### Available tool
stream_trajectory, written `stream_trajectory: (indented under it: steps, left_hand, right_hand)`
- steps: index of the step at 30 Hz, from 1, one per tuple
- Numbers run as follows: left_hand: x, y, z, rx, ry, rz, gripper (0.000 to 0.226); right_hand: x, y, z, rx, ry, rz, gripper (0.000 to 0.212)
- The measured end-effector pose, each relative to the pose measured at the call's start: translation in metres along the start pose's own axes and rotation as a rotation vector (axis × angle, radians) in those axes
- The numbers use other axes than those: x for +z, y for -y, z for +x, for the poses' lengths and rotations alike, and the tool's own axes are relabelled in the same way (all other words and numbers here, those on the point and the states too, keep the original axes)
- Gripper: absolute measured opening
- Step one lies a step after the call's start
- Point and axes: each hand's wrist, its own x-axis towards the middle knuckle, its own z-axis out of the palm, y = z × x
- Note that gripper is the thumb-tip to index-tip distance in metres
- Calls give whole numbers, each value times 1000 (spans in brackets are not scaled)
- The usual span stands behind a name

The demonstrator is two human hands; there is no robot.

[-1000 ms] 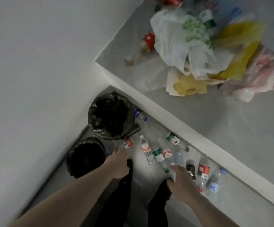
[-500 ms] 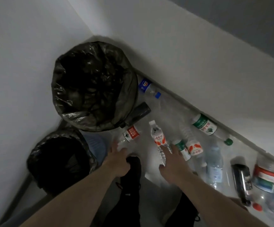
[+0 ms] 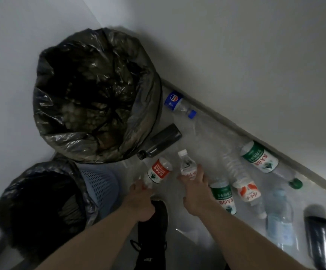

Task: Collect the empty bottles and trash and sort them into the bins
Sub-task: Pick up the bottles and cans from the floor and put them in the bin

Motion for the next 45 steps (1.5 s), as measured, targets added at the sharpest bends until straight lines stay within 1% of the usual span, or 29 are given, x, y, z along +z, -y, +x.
stream_trajectory:
  steps: [2,4,7,9,11,14,17,19,21,23,24,26,27,30,32,34,35,37,39,42,44,45]
  left_hand:
    - [3,-5,-7,31,1,16,69]
    - [9,-13,-13,64,-30,4,67]
    - [17,-22,-21,114,-124,-15,60]
    - [25,-31,-26,130,-185,-59,58]
    - [33,-40,-31,136,-231,-86,55]
    - [40,-53,-40,135,-260,-65,47]
    - [42,-63,-49,181,-246,-3,51]
    - [38,-66,-58,228,-251,48,52]
    - [32,-65,-75,266,-279,65,53]
    - [25,-58,-104,304,-328,66,52]
    - [23,-51,-123,324,-350,55,51]
    - [22,-33,-165,370,-404,-17,47]
    - [23,-21,-187,393,-431,-82,42]
    - [21,18,-255,469,-544,-237,34]
    - [17,51,-293,502,-644,-309,31]
    - [14,89,-324,533,-775,-382,29]
    - [12,108,-337,540,-843,-415,27]
    - [9,145,-355,512,-958,-482,22]
    - [3,179,-363,431,-1042,-529,20]
    - [-9,217,-361,307,-1101,-572,22]
    - [-18,231,-352,248,-1111,-573,24]
    - [-22,235,-345,219,-1107,-571,24]
  right_hand:
    - [5,-3,-1,-5,-47,11,85]
    - [10,-9,-3,-7,-115,118,76]
    - [15,-18,-11,-22,-189,211,68]
    - [19,-19,-18,-33,-240,284,59]
    - [20,-20,-26,-71,-297,320,57]
    - [10,-22,-36,-116,-274,265,69]
    - [-19,-23,-48,-177,-315,229,56]
    - [-37,-24,-59,-179,-324,159,53]
    - [-54,-22,-79,-154,-266,105,53]
    - [-70,-18,-106,-138,-184,101,50]
    - [-76,-17,-120,-127,-155,105,51]
    - [-85,-9,-152,-107,-164,174,53]
    - [-88,-4,-170,-97,-171,249,52]
    - [-86,20,-227,-99,-109,514,47]
    - [-86,39,-249,-109,-155,636,45]
    - [-87,65,-264,-147,-219,725,42]
    - [-88,78,-268,-164,-257,771,46]
    - [-89,97,-266,-216,-299,876,56]
    - [-89,119,-272,-283,-329,974,53]
    - [-93,150,-285,-321,-345,1089,45]
    - [-97,163,-283,-355,-331,1108,56]
    - [-98,171,-280,-388,-315,1091,57]
